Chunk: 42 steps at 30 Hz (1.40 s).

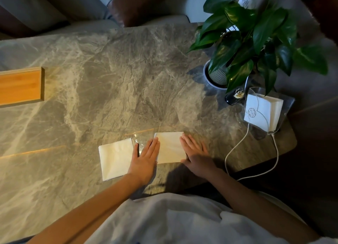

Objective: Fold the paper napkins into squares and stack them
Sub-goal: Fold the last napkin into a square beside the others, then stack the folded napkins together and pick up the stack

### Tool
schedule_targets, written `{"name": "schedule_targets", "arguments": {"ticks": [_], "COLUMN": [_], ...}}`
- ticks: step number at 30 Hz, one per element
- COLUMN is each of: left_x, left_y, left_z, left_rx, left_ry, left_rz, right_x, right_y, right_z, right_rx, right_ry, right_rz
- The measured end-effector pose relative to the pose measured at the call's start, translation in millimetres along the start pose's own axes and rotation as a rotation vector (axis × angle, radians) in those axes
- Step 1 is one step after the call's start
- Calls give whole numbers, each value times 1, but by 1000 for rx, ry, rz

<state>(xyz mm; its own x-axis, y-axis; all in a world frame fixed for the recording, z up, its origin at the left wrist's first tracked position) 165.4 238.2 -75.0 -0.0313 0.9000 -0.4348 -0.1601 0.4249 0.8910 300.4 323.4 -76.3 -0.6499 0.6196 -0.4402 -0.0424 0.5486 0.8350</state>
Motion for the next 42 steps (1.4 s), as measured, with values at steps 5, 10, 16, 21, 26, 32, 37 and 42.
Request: {"name": "schedule_targets", "arguments": {"ticks": [5,10,16,21,26,32,37,42], "left_x": [-3,0,8,16,13,9,7,-3], "left_y": [29,39,22,21,22,22,22,25], "left_z": [-5,-1,-6,-11,-17,-22,-17,-4], "left_rx": [-259,-700,-1072,-1167,-1219,-1215,-1417,-1816], "left_ry": [77,173,406,496,515,508,490,435], "left_rz": [110,149,33,55,126,181,174,72], "right_x": [-8,-9,-6,-1,-3,-4,-7,-14], "right_y": [34,33,15,10,4,4,3,15], "right_z": [-12,-30,-15,-10,-6,-7,4,13], "right_rx": [147,137,52,101,109,139,384,841], "right_ry": [17,57,-53,-116,-179,-200,-321,-436], "right_rz": [293,356,239,178,151,146,198,408]}}
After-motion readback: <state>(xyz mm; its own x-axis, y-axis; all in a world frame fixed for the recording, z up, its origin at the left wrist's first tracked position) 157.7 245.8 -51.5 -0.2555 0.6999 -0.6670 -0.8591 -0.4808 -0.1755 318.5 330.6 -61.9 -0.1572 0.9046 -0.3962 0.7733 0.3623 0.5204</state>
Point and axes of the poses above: each hand's wrist, its own x-axis towards the middle knuckle, its own y-axis out of the back of the hand, z = x × y, the point moved 10 cm from there along x, towards the middle knuckle
